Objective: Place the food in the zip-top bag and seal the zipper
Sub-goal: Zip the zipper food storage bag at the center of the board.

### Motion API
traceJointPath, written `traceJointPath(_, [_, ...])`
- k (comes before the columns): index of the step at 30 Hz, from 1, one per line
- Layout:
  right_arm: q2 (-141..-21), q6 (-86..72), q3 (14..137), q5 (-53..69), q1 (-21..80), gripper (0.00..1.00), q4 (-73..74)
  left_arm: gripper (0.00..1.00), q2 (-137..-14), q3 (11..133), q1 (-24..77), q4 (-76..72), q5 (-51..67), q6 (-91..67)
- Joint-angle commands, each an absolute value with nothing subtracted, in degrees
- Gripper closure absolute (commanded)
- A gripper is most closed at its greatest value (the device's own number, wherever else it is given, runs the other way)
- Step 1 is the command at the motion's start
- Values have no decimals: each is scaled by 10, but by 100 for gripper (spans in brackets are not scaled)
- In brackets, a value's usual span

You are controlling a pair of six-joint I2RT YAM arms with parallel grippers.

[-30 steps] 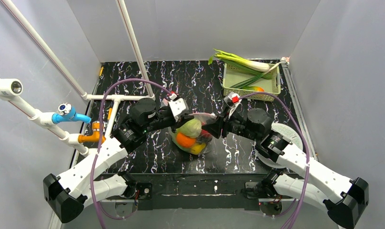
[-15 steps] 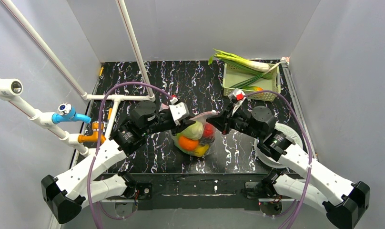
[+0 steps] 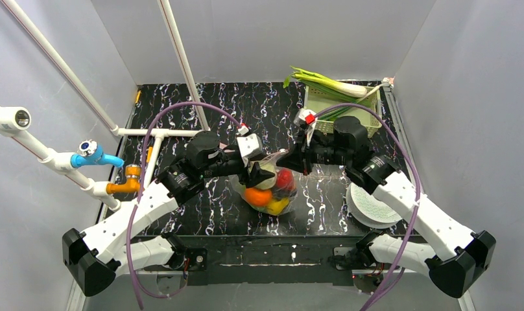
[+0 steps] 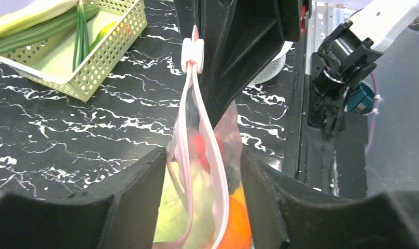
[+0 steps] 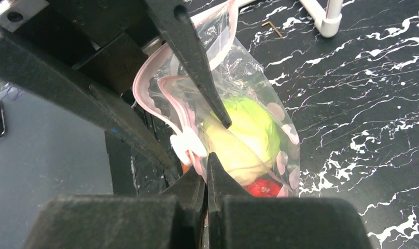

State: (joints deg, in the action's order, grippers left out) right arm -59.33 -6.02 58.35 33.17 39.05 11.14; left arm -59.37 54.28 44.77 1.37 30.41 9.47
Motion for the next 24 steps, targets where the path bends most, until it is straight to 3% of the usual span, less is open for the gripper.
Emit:
traceJointPath(1, [-605,-31,633,397,376,99,138,59,-576,553,450,4,282,94])
traceJointPath(3, [-597,-44,625,403,368,99,124,82,-573,553,450,4,269,102])
traceJointPath(4, [-593,-54,619,403,364,93,113,89,-572,553,450,4,264,102])
traceJointPath(6, [-582,-73,604,400,361,76,89,92,-571,552,450,4,260,106])
traceJointPath(8, [-572,-91,591,385,360,72,71,100,-569,552,450,4,261,105])
traceJointPath(11, [-561,-104,574,376,355,67,45,100,-568,550,450,4,267,105])
traceJointPath(15, [-569,-107,578,383,350,68,45,100,-566,548,450,4,267,103])
traceJointPath(17, [-573,-109,580,394,348,88,42,100,-566,548,451,4,268,101])
traceJointPath(19, [-575,-111,580,399,348,98,40,100,-565,549,451,-13,270,98])
traceJointPath(20, [-575,-110,580,398,347,94,42,100,-564,548,450,-15,271,97])
traceJointPath(22, [-574,-104,579,389,347,73,53,100,-565,547,451,-16,271,96])
traceJointPath(24, [-570,-100,576,383,346,70,58,100,-564,548,450,-17,269,97])
